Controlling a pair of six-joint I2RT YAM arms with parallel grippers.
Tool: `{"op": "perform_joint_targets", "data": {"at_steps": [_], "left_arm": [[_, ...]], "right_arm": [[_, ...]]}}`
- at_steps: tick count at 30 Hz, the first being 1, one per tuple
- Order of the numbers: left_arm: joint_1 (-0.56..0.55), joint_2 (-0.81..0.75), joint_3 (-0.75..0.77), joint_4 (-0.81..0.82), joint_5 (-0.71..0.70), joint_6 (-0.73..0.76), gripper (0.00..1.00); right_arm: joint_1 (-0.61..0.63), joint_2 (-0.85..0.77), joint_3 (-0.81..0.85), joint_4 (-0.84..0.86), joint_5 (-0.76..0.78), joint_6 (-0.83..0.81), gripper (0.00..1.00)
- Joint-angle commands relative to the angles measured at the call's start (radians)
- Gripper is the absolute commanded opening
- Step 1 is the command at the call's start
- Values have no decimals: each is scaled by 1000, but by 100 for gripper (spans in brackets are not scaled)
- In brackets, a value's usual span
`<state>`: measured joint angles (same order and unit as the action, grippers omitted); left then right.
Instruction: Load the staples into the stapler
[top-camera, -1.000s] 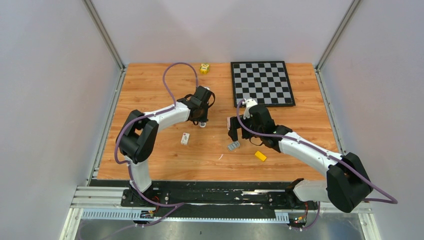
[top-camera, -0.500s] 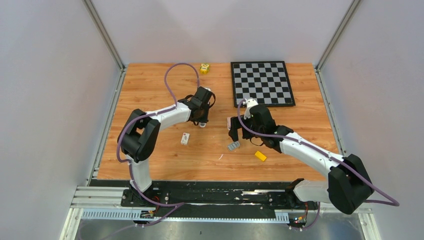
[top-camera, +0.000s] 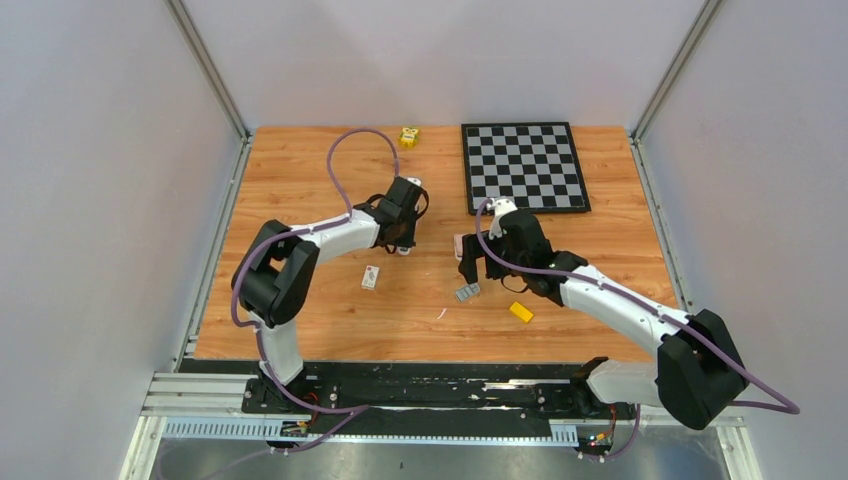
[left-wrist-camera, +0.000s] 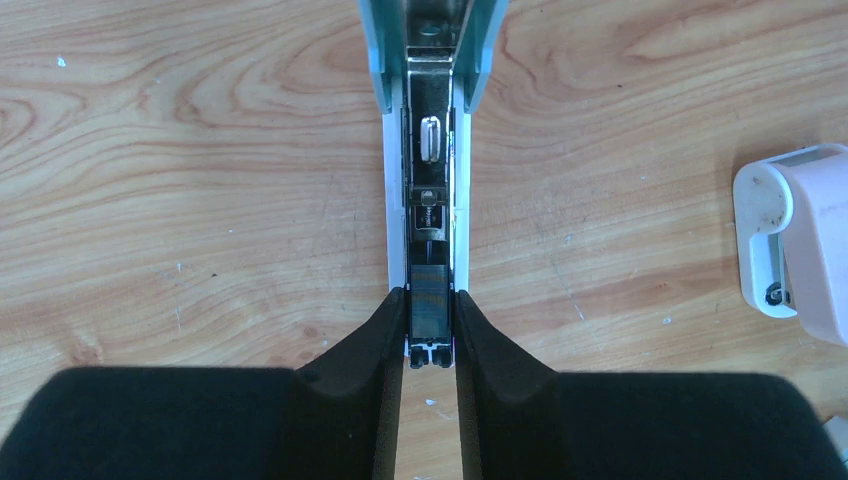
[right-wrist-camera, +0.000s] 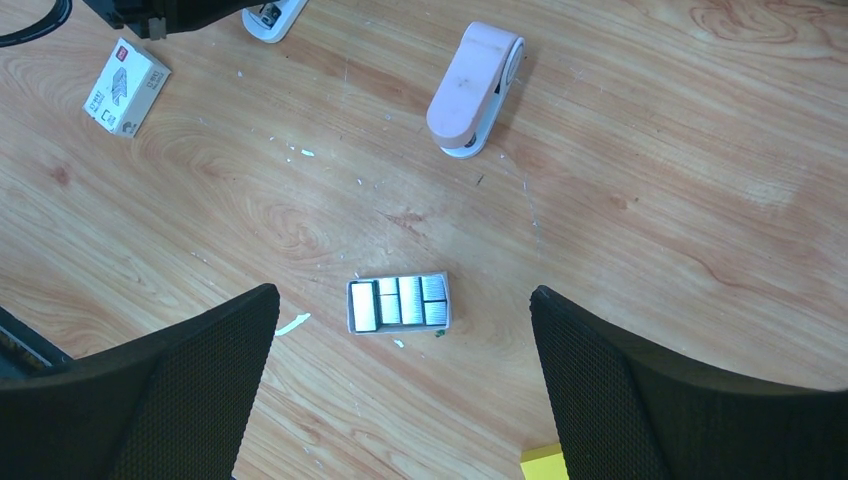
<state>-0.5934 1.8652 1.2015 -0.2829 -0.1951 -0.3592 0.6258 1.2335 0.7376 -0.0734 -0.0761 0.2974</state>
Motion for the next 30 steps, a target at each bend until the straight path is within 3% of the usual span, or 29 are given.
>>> {"op": "perform_joint_targets", "data": {"at_steps": [1, 15, 21, 23, 25, 27, 30], "left_arm": [[-6, -59, -68, 18, 3, 25, 18], [-68, -269, -355, 214, 134, 147, 16], [-87, -271, -387, 276, 242, 195, 16], [-92, -279, -407, 318, 261, 193, 17], [-95, -290, -421, 339, 266, 184, 19], [-96, -299, -419, 333, 255, 172, 29], [-94, -322, -416, 314, 207, 134, 35]], "right_arm": [[-17, -28, 25, -22, 32, 27, 100], [-87, 55, 169, -4, -80, 40, 92], [-107, 94, 227, 35, -158, 40, 79], [-108, 112, 247, 47, -170, 38, 69], [-109, 136, 253, 65, -184, 43, 62], [-110, 170, 273, 97, -218, 41, 57], [-110, 220, 311, 107, -255, 35, 55]]}}
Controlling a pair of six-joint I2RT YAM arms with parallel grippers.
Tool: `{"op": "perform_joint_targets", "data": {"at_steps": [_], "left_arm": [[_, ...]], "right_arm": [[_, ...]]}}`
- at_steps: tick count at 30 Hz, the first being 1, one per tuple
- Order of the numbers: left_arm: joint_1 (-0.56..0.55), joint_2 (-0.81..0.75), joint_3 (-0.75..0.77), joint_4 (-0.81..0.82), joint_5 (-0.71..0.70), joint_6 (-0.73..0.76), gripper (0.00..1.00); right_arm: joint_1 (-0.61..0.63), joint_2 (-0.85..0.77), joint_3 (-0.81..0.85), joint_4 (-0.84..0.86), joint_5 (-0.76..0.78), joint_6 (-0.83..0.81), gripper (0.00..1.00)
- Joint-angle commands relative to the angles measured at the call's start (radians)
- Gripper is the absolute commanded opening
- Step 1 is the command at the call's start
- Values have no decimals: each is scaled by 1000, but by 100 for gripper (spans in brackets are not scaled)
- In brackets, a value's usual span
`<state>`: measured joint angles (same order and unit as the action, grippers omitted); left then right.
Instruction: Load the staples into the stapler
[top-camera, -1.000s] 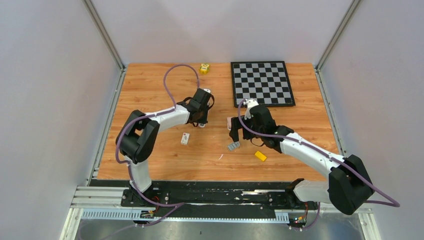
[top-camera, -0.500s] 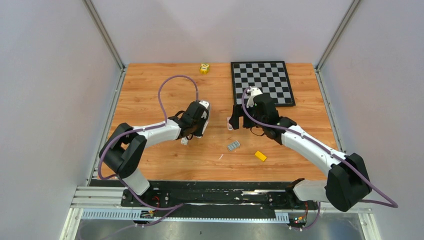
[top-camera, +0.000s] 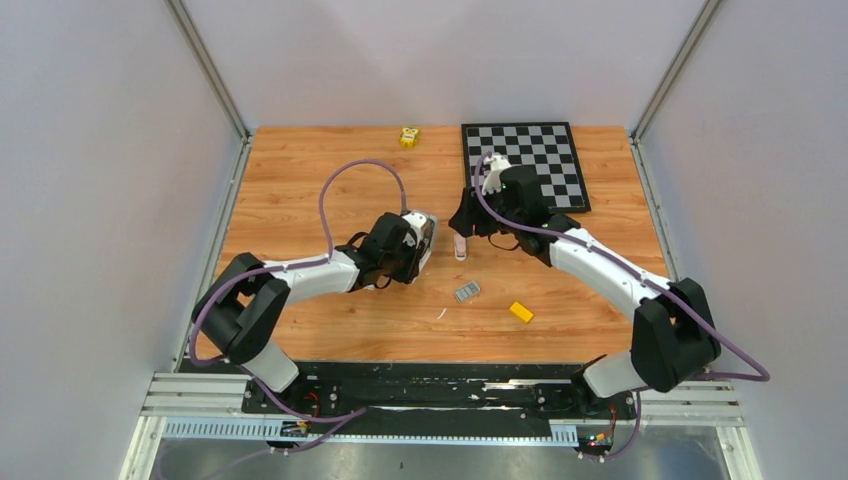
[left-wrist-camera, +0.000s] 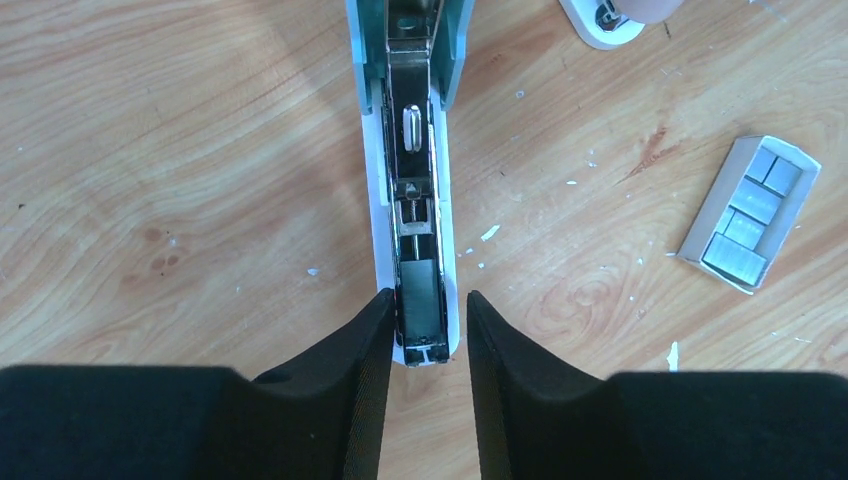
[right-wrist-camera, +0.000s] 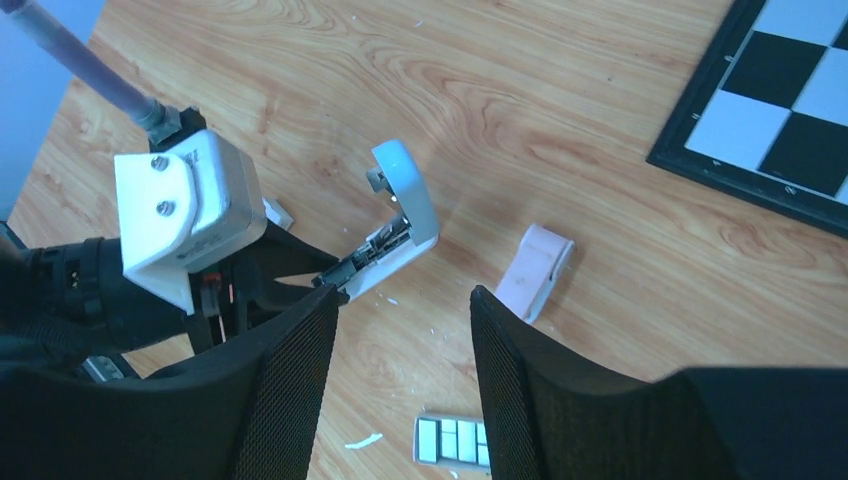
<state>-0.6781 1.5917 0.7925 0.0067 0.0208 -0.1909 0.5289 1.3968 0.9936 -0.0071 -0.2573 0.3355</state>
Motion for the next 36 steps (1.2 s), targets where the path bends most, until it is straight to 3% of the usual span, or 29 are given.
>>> {"op": "perform_joint_targets", "data": {"at_steps": [1, 9, 19, 36], "left_arm": [[-8, -62, -10, 21, -17, -50, 37], [69, -170, -60, 35, 50, -192, 37], [122, -135, -105, 113, 176, -264, 28], [126, -70, -102, 64, 142, -213, 22]], "right_arm": [[-15, 73, 71, 42, -87, -9, 55], [-38, 232, 199, 31, -191, -51, 48], [-53, 380, 331, -36, -265, -79, 46], [-52, 475, 376, -57, -360, -100, 40]]}}
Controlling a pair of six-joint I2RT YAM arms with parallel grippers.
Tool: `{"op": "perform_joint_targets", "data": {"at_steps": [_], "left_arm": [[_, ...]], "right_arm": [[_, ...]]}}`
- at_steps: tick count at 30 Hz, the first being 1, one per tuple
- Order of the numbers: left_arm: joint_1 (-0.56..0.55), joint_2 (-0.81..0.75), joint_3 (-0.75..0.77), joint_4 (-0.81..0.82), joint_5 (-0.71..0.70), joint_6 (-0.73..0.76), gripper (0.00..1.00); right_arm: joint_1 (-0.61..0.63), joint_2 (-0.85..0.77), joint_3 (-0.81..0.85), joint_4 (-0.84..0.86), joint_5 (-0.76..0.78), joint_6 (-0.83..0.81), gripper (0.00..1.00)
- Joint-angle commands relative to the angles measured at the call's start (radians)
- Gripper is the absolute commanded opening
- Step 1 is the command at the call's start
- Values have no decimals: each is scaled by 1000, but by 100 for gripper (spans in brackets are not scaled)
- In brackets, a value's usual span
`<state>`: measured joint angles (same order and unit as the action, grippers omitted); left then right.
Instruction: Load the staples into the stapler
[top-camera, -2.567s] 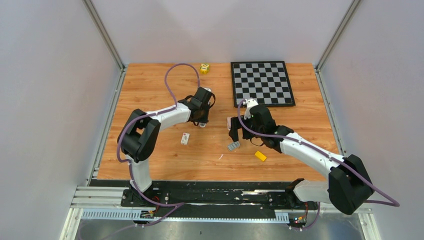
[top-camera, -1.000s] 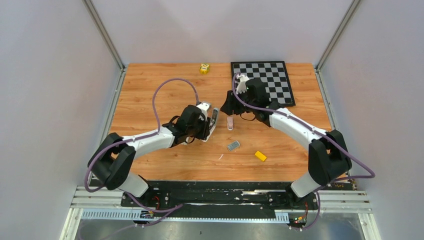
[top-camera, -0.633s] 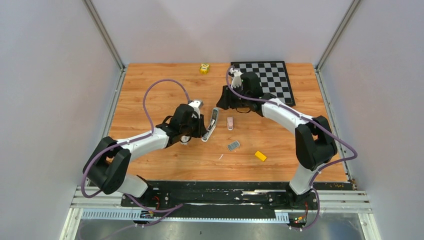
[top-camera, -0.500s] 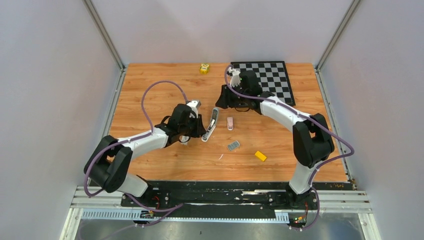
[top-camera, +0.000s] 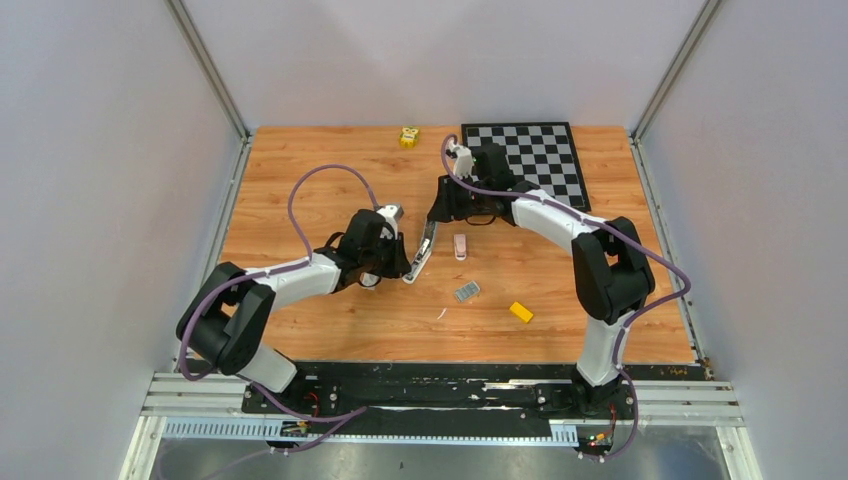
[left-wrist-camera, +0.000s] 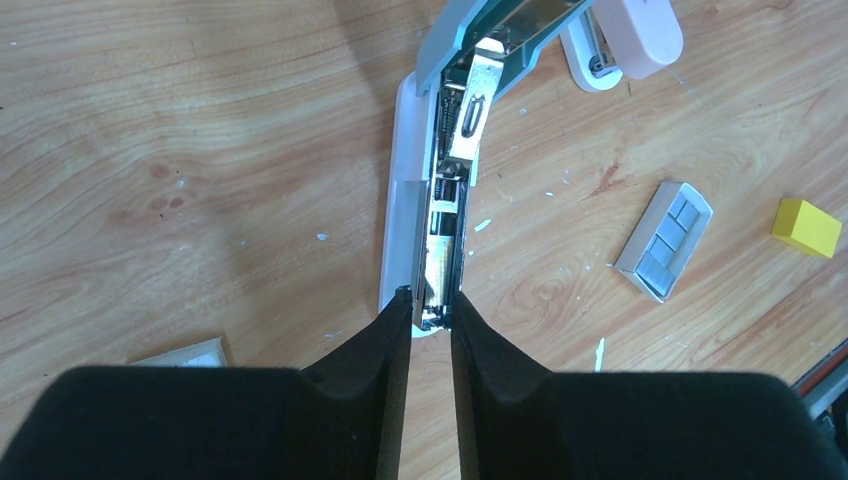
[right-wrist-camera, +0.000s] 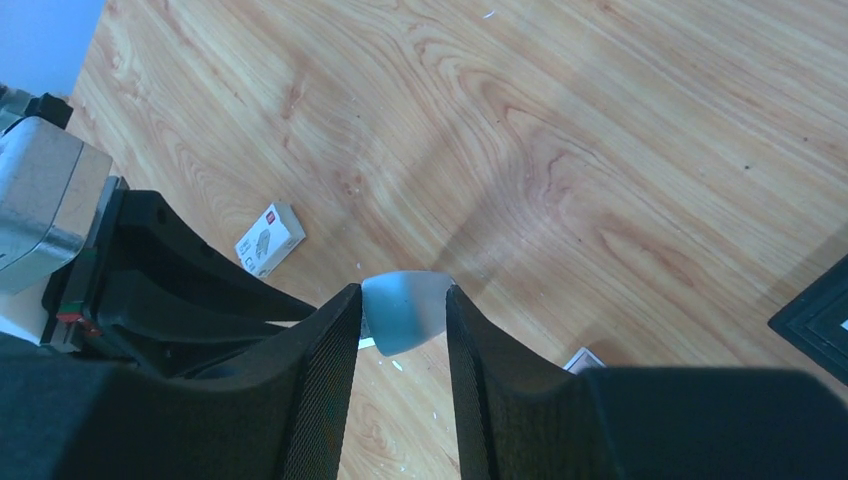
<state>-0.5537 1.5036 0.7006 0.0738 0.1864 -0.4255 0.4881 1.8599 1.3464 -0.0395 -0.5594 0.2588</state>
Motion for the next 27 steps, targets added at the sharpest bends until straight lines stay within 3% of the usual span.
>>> {"op": "perform_joint_targets", "data": {"at_steps": [1, 10, 27], "left_arm": [[1, 21, -10, -3, -25, 24, 22], [1, 61, -11, 9, -36, 30, 20], [2, 90, 1, 37, -30, 19, 19]], "right_arm": [[-11, 12, 21, -26, -65, -24, 38], [-1, -41, -36, -13, -94, -19, 33], [102, -177, -194, -2, 10, 14, 42]]}}
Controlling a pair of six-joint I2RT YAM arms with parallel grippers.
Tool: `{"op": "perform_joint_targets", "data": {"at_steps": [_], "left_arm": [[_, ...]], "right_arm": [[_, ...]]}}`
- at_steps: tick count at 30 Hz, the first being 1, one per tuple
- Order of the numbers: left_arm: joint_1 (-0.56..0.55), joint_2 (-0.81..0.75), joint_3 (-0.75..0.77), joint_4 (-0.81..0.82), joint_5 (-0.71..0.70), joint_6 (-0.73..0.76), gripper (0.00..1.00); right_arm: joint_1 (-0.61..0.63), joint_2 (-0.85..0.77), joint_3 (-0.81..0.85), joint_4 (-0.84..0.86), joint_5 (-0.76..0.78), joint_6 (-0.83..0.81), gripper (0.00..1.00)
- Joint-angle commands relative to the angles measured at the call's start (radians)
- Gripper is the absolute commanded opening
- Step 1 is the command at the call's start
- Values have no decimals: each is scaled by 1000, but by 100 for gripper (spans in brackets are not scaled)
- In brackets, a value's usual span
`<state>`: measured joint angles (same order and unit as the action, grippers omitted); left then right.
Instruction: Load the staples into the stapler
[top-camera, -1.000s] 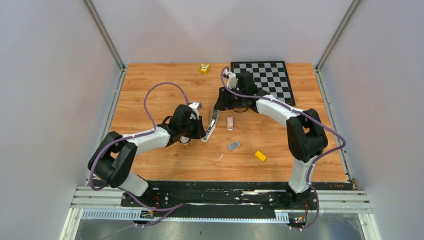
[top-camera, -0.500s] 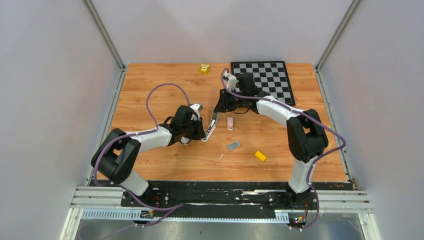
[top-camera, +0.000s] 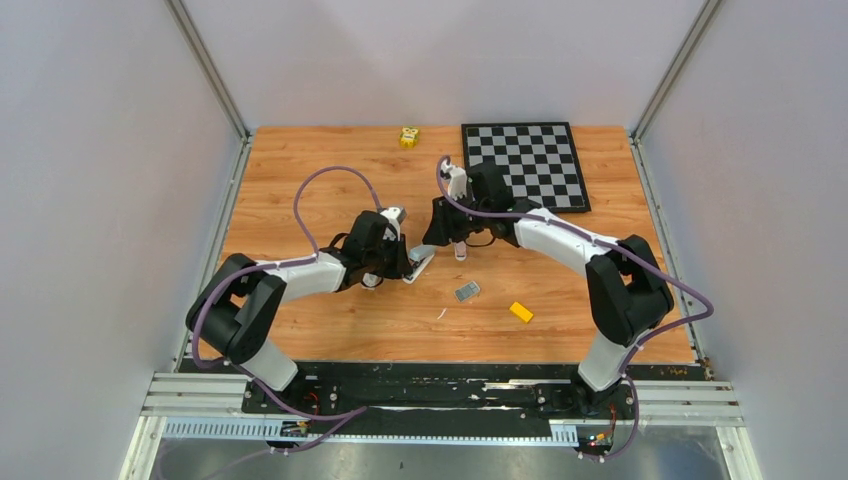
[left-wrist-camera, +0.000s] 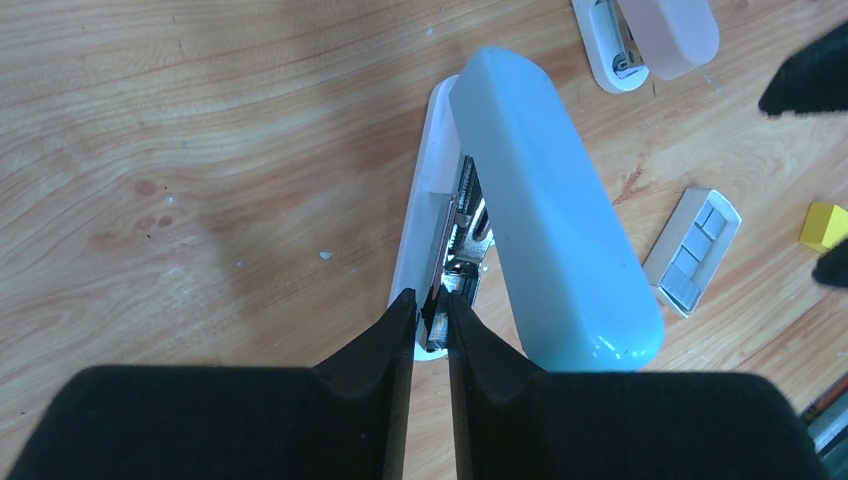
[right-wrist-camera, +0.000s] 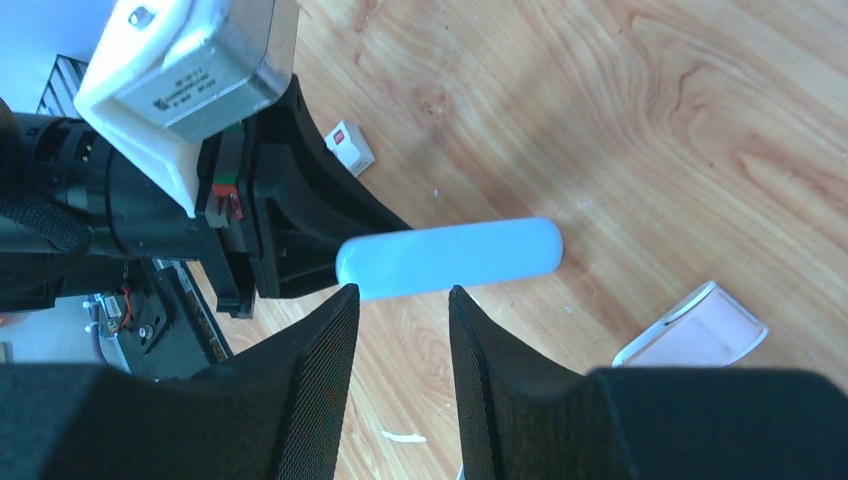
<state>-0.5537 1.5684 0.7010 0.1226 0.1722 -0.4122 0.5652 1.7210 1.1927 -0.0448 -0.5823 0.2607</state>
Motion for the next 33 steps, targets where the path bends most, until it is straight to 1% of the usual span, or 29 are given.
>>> {"op": "perform_joint_targets", "data": {"at_steps": [1, 5, 10, 12, 15, 19, 22, 26, 33], "left_arm": [[2, 22, -1, -11, -16, 4, 20], [1, 0, -3, -21, -22, -3, 20], [1, -54, 3, -89, -53, -15, 26], [2, -94, -4, -109, -83, -25, 28], [2, -166, -19, -140, -125, -43, 33], [3, -247, -15, -206, -170, -64, 39], [3, -300, -26, -186, -166, -73, 44], [3, -295, -20, -131, -59, -53, 45], [3, -212, -20, -127, -22, -35, 42]], "right_arm": [[28, -42, -45, 2, 38, 16, 43], [35, -58, -61, 4, 57, 35, 43], [41, -69, -70, -4, 110, 96, 43], [40, -67, -76, -9, 134, 126, 45], [43, -73, -94, 3, 149, 167, 48], [52, -72, -101, 19, 166, 209, 49], [65, -59, -90, 19, 175, 222, 48], [82, -34, -77, 22, 197, 243, 47], [108, 24, -60, 2, 225, 286, 45]]}}
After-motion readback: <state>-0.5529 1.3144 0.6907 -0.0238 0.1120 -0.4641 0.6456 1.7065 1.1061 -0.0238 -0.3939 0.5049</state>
